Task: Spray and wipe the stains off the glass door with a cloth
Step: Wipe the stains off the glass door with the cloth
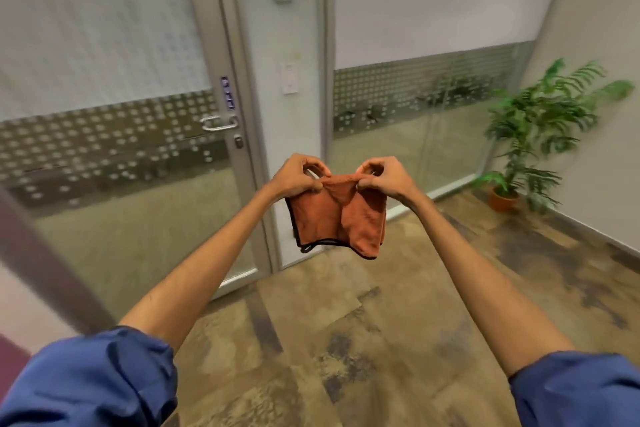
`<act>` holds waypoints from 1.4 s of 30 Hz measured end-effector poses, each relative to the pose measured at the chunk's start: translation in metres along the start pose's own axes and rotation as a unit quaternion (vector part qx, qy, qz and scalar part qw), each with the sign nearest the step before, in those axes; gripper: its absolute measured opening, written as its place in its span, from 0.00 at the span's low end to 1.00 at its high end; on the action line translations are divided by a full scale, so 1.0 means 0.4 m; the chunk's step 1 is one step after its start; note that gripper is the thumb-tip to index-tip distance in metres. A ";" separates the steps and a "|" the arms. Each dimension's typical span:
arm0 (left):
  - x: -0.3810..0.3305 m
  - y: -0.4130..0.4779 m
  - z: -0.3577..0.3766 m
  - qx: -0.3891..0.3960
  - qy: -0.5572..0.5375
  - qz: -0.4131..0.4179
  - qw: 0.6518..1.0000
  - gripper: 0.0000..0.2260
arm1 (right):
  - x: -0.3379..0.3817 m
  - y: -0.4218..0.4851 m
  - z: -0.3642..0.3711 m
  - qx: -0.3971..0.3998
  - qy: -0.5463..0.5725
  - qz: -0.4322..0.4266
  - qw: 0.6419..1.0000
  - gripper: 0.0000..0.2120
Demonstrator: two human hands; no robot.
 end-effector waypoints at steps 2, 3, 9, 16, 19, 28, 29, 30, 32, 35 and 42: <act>0.050 -0.041 -0.083 -0.031 -0.001 -0.026 0.999 0.15 | 0.046 0.038 0.080 0.022 0.038 -0.015 0.999 0.09; 0.073 -0.062 -0.123 -0.047 -0.001 -0.039 0.998 0.15 | 0.068 0.057 0.119 0.029 0.055 -0.022 0.998 0.08; 0.200 -0.171 -0.357 -0.132 -0.016 -0.092 0.987 0.14 | 0.210 0.179 0.375 0.048 0.159 -0.040 0.985 0.08; 0.357 -0.257 -0.662 -0.255 0.006 -0.126 0.959 0.12 | 0.404 0.351 0.671 0.081 0.239 -0.082 0.964 0.09; 0.410 -0.286 -0.784 -0.273 0.033 -0.143 0.951 0.11 | 0.494 0.421 0.787 0.110 0.255 -0.097 0.956 0.10; 0.504 -0.360 -1.059 -0.355 0.098 -0.173 0.914 0.13 | 0.707 0.560 1.057 0.180 0.299 -0.129 0.928 0.10; 0.512 -0.364 -1.077 -0.351 0.122 -0.178 0.911 0.15 | 0.729 0.568 1.079 0.186 0.299 -0.133 0.927 0.10; 0.521 -0.367 -1.093 -0.344 0.155 -0.187 0.907 0.17 | 0.749 0.576 1.101 0.192 0.298 -0.138 0.925 0.10; 0.533 -0.372 -1.129 -0.328 0.227 -0.191 0.897 0.17 | 0.790 0.592 1.145 0.198 0.306 -0.140 0.920 0.10; 0.546 -0.386 -1.176 -0.327 0.265 -0.188 0.887 0.12 | 0.844 0.615 1.199 0.198 0.317 -0.142 0.917 0.10; 0.606 -0.372 -1.326 -0.372 0.278 -0.186 0.866 0.11 | 0.938 0.695 1.303 0.115 0.293 -0.200 0.928 0.11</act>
Point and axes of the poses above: each hand's wrist, its own y-axis towards the middle knuckle, its own z-axis out of the palm, x = y × z, the point moved 2 cm from there along y, towards the middle knuckle, and after that the axes turned 4 degrees about -x, right-handed, at the moved point
